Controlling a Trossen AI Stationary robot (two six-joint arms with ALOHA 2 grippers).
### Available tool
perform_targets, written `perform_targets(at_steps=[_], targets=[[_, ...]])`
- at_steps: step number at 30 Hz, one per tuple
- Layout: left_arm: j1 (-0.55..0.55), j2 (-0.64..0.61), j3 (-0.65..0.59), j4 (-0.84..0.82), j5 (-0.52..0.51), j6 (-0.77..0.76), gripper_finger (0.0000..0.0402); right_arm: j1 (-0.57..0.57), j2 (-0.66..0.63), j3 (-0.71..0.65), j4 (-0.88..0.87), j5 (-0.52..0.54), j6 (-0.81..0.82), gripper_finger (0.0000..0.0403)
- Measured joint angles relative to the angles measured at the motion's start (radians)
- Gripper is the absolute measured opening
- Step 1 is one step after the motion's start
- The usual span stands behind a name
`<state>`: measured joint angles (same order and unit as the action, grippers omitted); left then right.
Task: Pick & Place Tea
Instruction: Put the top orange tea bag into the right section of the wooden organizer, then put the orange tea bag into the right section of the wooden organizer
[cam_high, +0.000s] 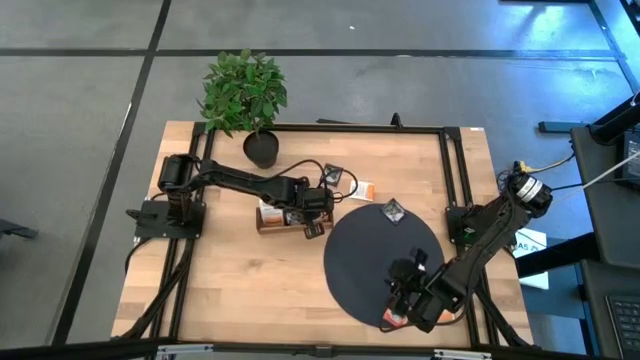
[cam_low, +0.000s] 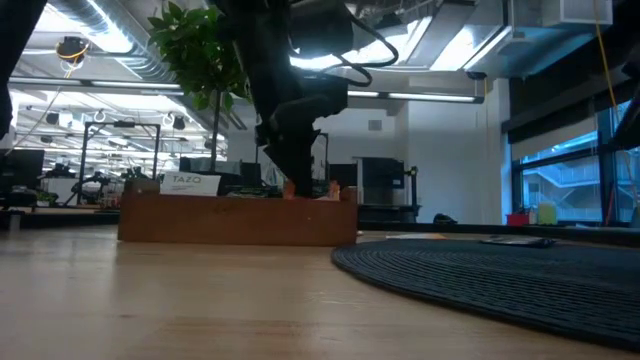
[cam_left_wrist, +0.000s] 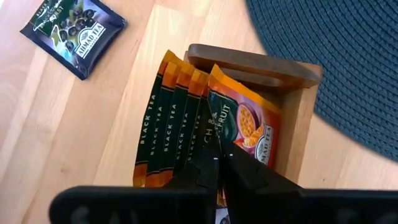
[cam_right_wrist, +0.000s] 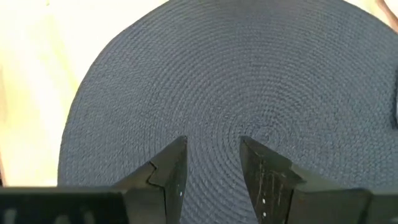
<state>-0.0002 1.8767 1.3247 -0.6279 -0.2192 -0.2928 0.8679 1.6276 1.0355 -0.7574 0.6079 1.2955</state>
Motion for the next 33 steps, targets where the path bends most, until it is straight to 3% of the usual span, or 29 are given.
perform_targets(at_steps=[8, 15, 18, 26, 29, 33], targets=[[0.0, 0.0, 0.0, -0.021, -0.026, 0.0, 0.0019, -0.026, 0.0, 0.0, 0.0, -0.004, -0.014, 0.0149], [0.001, -0.004, 0.0, -0.051, -0.025, -0.001, 0.0076, -0.031, -0.003, 0.0, 0.007, -0.09, 0.011, 0.0149], [0.001, -0.026, -0.001, -0.062, -0.023, -0.008, 0.0097, -0.036, -0.016, 0.0, 0.007, -0.139, 0.055, 0.0149], [0.002, -0.161, -0.002, -0.072, -0.032, -0.019, 0.0113, -0.038, -0.099, 0.001, 0.037, -0.132, 0.063, 0.0149], [-0.017, -0.221, -0.001, -0.021, 0.02, -0.103, 0.0111, -0.038, -0.126, 0.001, 0.049, -0.178, 0.089, 0.0149], [-0.094, -0.244, 0.0, 0.153, 0.201, -0.131, 0.0109, -0.038, -0.136, 0.002, 0.053, -0.293, 0.192, 0.0149]])
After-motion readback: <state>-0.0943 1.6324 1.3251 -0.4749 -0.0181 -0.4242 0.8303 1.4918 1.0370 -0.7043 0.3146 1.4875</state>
